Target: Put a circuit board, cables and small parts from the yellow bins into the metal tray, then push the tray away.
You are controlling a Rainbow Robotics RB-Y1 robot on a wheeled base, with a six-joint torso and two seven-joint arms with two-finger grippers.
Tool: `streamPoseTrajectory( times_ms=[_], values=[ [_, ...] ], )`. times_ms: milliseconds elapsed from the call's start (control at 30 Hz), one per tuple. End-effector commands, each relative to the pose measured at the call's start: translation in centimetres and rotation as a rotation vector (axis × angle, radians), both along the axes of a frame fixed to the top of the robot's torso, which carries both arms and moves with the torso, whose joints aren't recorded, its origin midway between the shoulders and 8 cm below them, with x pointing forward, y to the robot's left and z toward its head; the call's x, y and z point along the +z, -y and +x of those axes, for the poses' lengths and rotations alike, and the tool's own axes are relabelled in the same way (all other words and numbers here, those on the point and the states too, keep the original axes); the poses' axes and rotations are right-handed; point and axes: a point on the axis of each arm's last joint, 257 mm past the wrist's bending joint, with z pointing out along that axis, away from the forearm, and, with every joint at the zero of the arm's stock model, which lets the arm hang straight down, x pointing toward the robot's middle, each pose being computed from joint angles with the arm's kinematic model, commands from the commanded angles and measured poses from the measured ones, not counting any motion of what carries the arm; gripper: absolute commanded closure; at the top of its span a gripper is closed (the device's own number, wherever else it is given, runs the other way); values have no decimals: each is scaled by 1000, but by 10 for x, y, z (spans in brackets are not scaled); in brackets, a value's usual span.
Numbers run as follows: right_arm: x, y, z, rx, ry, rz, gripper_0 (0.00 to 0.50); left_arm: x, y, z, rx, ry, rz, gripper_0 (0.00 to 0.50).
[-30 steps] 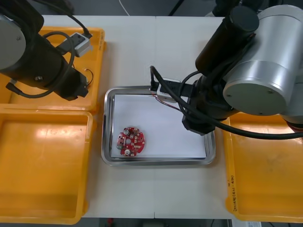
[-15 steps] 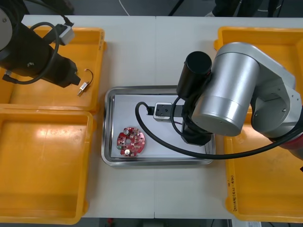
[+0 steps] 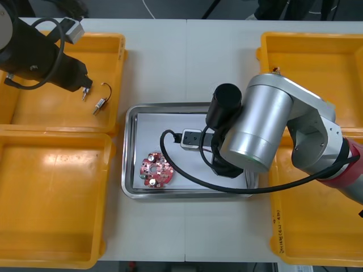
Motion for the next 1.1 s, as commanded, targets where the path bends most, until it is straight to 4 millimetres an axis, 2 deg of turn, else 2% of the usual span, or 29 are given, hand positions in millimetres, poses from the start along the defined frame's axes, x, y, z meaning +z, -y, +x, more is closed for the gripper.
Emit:
streamPoseTrajectory(
  times_ms=[33,333,500,600,933,967,1000,1033,1067,1100],
  values=[
    [-15,-5,-9,60,-2,-27,500,41,3,25,-31,105,2,0],
    [-39,2,-25,60,-61,-46,500,22,-13,55,-53,146,8,0],
    [-53,6,-23,39,-95,-43,500,4,-15,69,-61,162,30,0],
    [-60,0,-20,43,-100,-11,500,-10,-13,78,-57,169,36,0],
    [-61,-5,-19,53,-97,1,500,-35,-4,86,-69,165,52,0],
    [-61,-5,-19,55,-97,2,448,-39,-5,85,-67,158,54,0],
    [-61,-5,-19,54,-96,1,343,-39,-4,85,-69,159,56,0],
    [-61,-6,-19,58,-96,2,111,-44,-5,86,-68,153,61,0],
    [-60,-7,-20,61,-93,3,0,-47,-4,87,-69,155,62,0],
    [-59,-7,-19,59,-91,4,0,-47,-5,88,-66,158,61,0]
  ],
)
